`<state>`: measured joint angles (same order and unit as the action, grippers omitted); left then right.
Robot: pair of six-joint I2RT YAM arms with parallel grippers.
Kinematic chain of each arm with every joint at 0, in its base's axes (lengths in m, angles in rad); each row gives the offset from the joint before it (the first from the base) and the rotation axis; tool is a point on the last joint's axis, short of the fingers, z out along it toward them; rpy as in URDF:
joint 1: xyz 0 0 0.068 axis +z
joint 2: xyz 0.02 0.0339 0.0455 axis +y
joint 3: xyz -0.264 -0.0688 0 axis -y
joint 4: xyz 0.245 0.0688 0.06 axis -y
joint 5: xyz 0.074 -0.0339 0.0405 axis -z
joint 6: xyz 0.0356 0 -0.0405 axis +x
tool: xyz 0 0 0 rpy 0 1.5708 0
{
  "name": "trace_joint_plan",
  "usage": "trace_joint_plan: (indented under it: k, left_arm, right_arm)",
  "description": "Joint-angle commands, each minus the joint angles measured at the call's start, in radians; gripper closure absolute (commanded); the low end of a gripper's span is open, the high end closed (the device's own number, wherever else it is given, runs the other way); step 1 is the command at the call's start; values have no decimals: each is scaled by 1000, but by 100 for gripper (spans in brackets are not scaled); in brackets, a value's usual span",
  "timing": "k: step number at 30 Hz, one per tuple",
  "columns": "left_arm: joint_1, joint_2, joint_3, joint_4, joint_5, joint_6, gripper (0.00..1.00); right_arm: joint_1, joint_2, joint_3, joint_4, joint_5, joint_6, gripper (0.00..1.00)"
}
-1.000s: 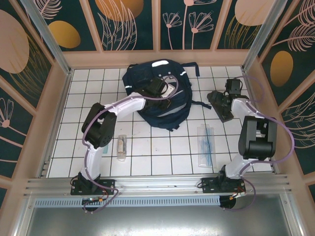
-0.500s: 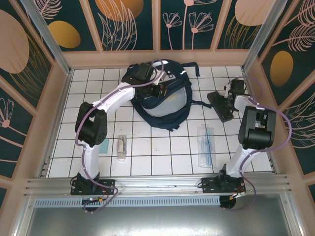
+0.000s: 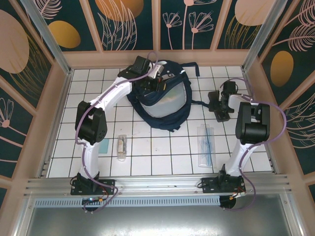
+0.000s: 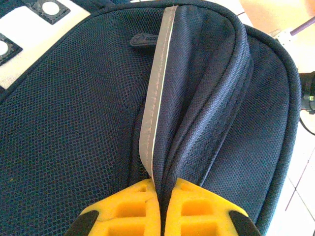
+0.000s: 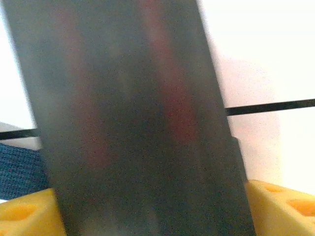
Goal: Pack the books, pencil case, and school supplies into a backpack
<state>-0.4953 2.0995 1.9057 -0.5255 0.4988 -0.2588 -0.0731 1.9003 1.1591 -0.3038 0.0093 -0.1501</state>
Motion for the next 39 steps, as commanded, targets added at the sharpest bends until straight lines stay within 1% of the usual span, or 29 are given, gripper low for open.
trace_joint_plan:
  k: [1,4,5,6,8,10,11,16,19,23,27,28,30,31,33,35,39]
  left_arm:
    - [3,-5,72,9,60,-31,100]
    - [2,-2,79,18,73,-42,100]
    - [3,-1,82,18,74,-45,100]
    - [2,1,86,18,75,-47,100]
    - [3,0,88,21,74,-51,100]
    - [3,-4,87,26,71,-52,100]
    - [3,-7,88,28,69,-55,100]
    - [3,-11,85,65,72,-85,100]
    - [4,-9,85,89,78,-103,100]
    - [4,-10,76,123,91,-127,100]
    - [5,-14,61,161,106,-154,100]
    - [5,-16,56,172,111,-163,100]
    - [4,-32,34,211,120,-189,100]
    - [4,-38,26,227,122,-198,100]
    - [4,-51,16,255,126,-218,100]
    - [5,-65,-3,286,132,-239,100]
    - [4,-89,-44,335,144,-273,100]
  right_arm:
    - [1,44,10,-44,48,0,30]
    - [6,41,42,-62,18,25,42]
    - [11,35,53,-68,10,29,45]
    - [13,29,61,-73,11,37,46]
    - [15,4,75,-84,11,54,52]
    - [17,-31,80,-97,11,71,52]
    - [17,-53,79,-104,-15,84,52]
    - [21,-177,57,-144,-43,148,52]
    - [35,-264,36,-159,-90,193,52]
    - [88,-364,4,-147,-204,249,52]
    - [175,-420,-24,-71,-277,342,52]
    - [196,-425,-34,-42,-276,376,53]
    - [242,-423,-64,44,-317,460,53]
    - [261,-418,-76,79,-331,497,53]
    - [303,-403,-106,165,-306,599,53]
    - [337,-377,-138,264,-323,691,53]
    - [412,-283,-133,397,-341,817,53]
